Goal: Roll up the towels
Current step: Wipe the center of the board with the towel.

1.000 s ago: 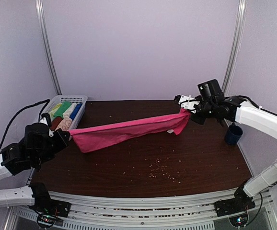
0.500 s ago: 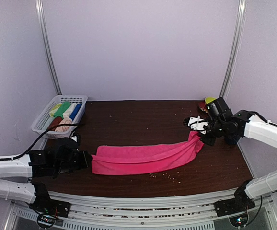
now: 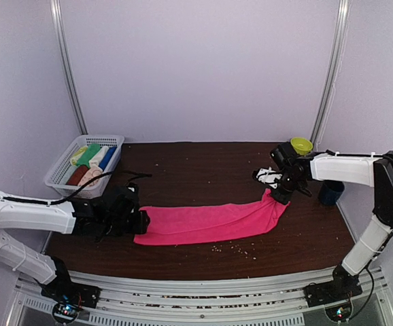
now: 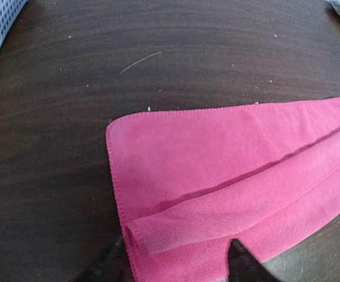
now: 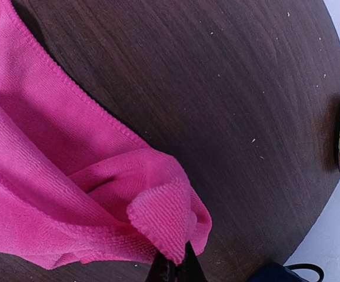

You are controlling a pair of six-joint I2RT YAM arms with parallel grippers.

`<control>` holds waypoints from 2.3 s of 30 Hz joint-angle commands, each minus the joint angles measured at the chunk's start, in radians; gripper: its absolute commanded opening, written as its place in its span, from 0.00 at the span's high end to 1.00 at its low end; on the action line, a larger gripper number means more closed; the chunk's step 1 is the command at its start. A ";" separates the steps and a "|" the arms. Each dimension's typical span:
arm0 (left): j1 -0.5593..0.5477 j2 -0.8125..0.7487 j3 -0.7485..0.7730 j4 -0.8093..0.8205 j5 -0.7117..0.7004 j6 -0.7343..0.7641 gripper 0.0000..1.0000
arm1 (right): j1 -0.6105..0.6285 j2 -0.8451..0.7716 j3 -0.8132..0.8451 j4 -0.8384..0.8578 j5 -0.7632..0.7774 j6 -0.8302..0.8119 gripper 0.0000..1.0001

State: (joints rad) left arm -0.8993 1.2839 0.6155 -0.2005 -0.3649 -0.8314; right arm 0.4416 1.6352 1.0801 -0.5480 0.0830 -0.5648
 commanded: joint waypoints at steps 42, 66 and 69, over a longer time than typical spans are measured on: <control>-0.195 0.192 0.180 -0.252 -0.428 1.056 0.06 | -0.117 0.411 0.404 -0.182 -0.134 0.065 1.00; -0.099 0.246 0.153 -0.119 -0.294 1.126 0.02 | -0.072 0.391 0.380 -0.178 -0.178 0.061 1.00; -0.099 0.258 0.155 -0.122 -0.270 1.118 0.02 | -0.072 0.388 0.375 -0.170 -0.167 0.060 1.00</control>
State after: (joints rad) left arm -1.0050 1.5246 0.7464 -0.3447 -0.6815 0.2825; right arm 0.3603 2.0567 1.4780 -0.7071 -0.0780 -0.5011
